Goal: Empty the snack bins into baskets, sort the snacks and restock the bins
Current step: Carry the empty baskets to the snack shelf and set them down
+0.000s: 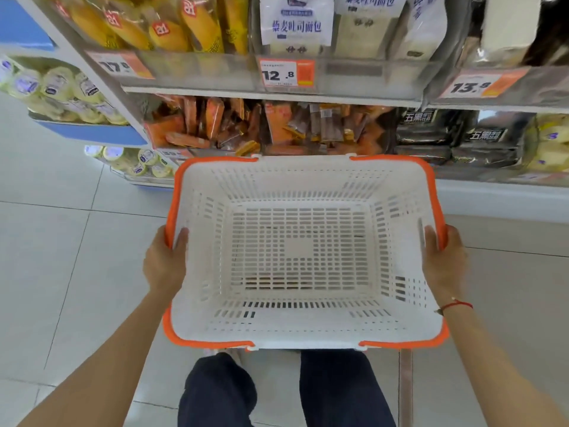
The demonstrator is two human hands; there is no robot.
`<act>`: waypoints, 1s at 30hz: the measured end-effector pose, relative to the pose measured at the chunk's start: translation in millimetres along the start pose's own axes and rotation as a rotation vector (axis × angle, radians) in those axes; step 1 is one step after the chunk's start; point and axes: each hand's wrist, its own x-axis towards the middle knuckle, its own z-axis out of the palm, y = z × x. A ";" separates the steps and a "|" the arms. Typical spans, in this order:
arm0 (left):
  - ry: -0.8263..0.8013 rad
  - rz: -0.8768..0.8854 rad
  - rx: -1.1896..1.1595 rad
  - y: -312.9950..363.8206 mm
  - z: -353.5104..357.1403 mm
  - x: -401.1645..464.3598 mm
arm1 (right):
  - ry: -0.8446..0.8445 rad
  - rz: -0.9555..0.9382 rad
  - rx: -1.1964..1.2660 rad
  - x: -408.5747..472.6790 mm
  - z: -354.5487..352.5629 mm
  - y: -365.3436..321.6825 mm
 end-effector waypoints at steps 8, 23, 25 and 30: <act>-0.052 -0.016 -0.072 -71.1 81.0 65.4 | 0.067 -0.023 -0.015 19.0 107.4 33.0; -0.103 -0.007 -0.086 -217.3 192.3 184.4 | 0.027 -0.013 -0.048 5.3 319.1 93.0; -0.100 -0.032 -0.102 -235.1 201.3 196.8 | 0.007 -0.054 -0.066 11.7 346.0 101.4; -0.082 -0.069 -0.124 -277.5 231.8 228.6 | -0.041 -0.114 -0.107 34.7 408.4 107.9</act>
